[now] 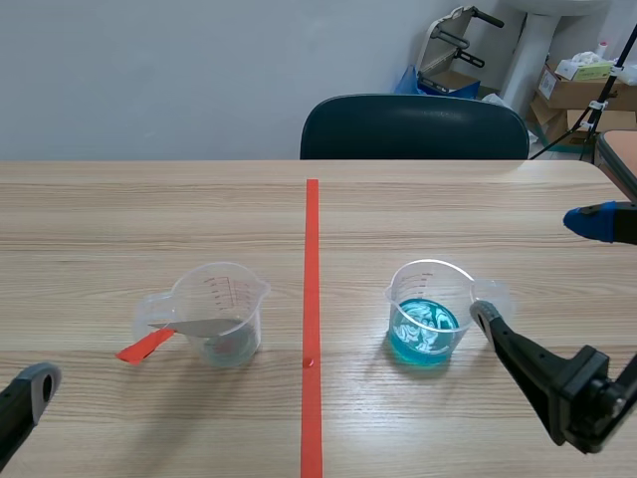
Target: Do the redox reaction experiment
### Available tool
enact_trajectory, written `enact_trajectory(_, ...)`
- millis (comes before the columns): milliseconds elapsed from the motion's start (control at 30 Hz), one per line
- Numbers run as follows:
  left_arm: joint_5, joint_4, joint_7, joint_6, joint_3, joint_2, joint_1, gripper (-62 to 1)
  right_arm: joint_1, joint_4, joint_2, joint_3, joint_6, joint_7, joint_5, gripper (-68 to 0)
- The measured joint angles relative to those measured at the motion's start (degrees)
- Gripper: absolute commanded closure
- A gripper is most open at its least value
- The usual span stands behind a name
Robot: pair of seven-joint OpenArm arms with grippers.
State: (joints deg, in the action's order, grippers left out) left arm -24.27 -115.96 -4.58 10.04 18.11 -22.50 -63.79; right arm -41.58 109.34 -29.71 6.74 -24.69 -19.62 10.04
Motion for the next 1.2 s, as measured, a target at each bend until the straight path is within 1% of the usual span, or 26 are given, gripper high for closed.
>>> enact_trajectory(100, 0.04, -3.17, 0.07, 0.00, 0.15, 0.63, -1.77, -62.3, 2.91, 0.00, 0.02, -0.70, -0.90, -1.92, -4.44, -67.9)
enact_trajectory(167, 0.22, -4.87, 0.11, 0.02, 0.15, 0.61, -2.40, -62.3, 5.11, 0.00, 0.02, -2.23, -1.31, -2.43, -7.85, -67.9)
enact_trajectory(233, 0.24, -6.16, 0.55, 0.02, 0.15, 0.59, -2.36, -62.3, 7.19, 0.00, 0.02, -4.39, -3.19, -2.95, -10.58, -67.9)
enact_trajectory(333, 2.60, -8.07, 0.96, 0.02, 0.15, 0.57, -2.23, -62.3, 10.25, 0.00, 0.02, -8.55, -5.77, -3.28, -14.67, -67.9)
enact_trajectory(400, 3.50, -9.40, 0.94, 0.02, 0.15, 0.59, -2.23, -62.3, 12.41, -0.02, 0.02, -11.74, -6.32, -3.26, -16.50, -67.9)
enact_trajectory(467, 3.45, -10.34, 0.92, 0.02, 0.15, 0.57, -2.23, -62.3, 14.71, -0.31, 0.02, -14.97, -6.71, -3.32, -17.03, -67.9)
enact_trajectory(533, 3.43, -10.69, 0.90, 0.02, 0.13, 0.57, -2.23, -62.3, 17.33, -1.09, 0.02, -18.64, -6.69, -3.43, -18.82, -67.9)
enact_trajectory(700, 3.43, -10.69, 0.92, 0.04, 0.13, 0.57, -2.21, -62.3, 24.13, -5.44, 0.02, -28.59, -7.13, -3.43, -21.24, -67.9)
enact_trajectory(800, 3.43, -10.69, 0.92, 0.02, 0.13, 0.57, -2.21, -62.3, 28.59, -8.61, 0.02, -34.12, -7.13, -3.82, -21.24, -67.9)
enact_trajectory(967, 3.43, -10.67, 0.92, 0.02, 0.13, 0.57, -2.21, -62.3, 36.52, -14.03, 0.09, -42.21, -7.10, -7.21, -21.44, -67.9)
enact_trajectory(1067, 3.43, -10.67, 0.92, 0.02, 0.13, 0.57, -2.21, -62.3, 40.79, -17.77, 1.57, -46.25, -7.10, -7.37, -24.48, -67.9)
enact_trajectory(1133, 3.43, -10.67, 0.92, 0.02, 0.13, 0.57, -2.21, -62.3, 43.15, -20.41, 3.15, -48.76, -7.08, -7.63, -25.73, -67.9)
enact_trajectory(1200, 3.43, -10.67, 0.87, 0.02, 0.13, 0.57, -2.23, -62.3, 45.29, -22.88, 4.83, -51.06, -7.06, -8.57, -25.97, -67.9)
